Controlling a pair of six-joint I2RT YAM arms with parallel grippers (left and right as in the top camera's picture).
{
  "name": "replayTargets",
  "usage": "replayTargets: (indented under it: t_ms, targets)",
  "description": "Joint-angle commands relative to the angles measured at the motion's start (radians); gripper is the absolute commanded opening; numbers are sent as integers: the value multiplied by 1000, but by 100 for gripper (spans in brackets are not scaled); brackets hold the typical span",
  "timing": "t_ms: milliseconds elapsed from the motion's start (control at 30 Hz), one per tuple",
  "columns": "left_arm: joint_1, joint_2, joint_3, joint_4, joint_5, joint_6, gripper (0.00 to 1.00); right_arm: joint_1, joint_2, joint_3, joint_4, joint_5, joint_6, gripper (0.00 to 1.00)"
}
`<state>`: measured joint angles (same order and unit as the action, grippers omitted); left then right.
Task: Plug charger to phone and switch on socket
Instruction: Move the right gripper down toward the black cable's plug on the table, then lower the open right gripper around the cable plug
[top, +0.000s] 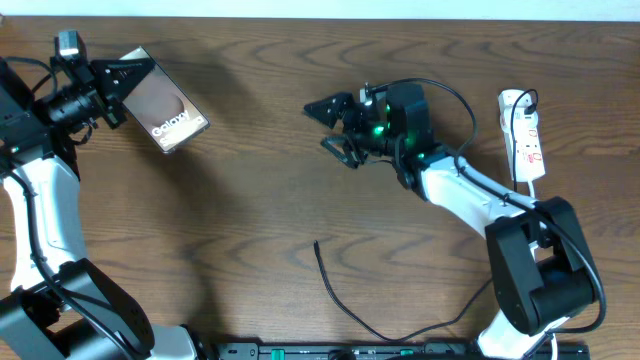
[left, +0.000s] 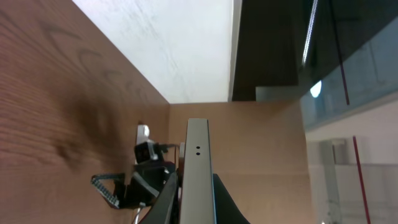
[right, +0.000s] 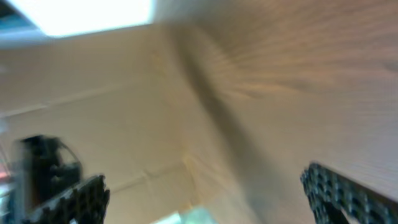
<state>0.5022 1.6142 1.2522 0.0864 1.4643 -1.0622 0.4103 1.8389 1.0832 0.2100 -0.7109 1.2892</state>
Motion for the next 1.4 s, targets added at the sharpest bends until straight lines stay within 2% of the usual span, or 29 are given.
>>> replayTargets:
  t_ms: [0, 100, 167, 267, 367, 500, 700, 867, 1033, 1367]
  targets:
    - [2, -3, 5, 10, 77, 50, 7, -14, -9, 137, -230, 23, -298, 99]
    - [2, -3, 5, 10, 99, 56, 8, -14, -9, 290, -616, 187, -489, 99]
    - [2, -3, 5, 10, 104, 56, 7, -9, -9, 373, -800, 282, -579, 99]
    - [2, -3, 5, 10, 102, 57, 7, 7, -9, 442, -969, 320, -680, 99]
    - [2, -3, 4, 10, 102, 80, 7, 34, -7, 445, -1058, 339, -708, 99]
    - [2, -3, 5, 10, 102, 93, 7, 107, 10, 441, -1136, 409, -707, 99]
    - [2, -3, 4, 10, 103, 93, 7, 245, 51, 441, -1151, 457, -699, 99]
    - [2, -3, 5, 10, 103, 93, 8, 334, 130, 441, -1221, 503, -647, 99]
    - [2, -3, 5, 10, 103, 102, 7, 380, 190, 441, -1238, 508, -614, 99]
    - [2, -3, 5, 10, 102, 116, 7, 446, 193, 438, -1303, 563, -519, 99]
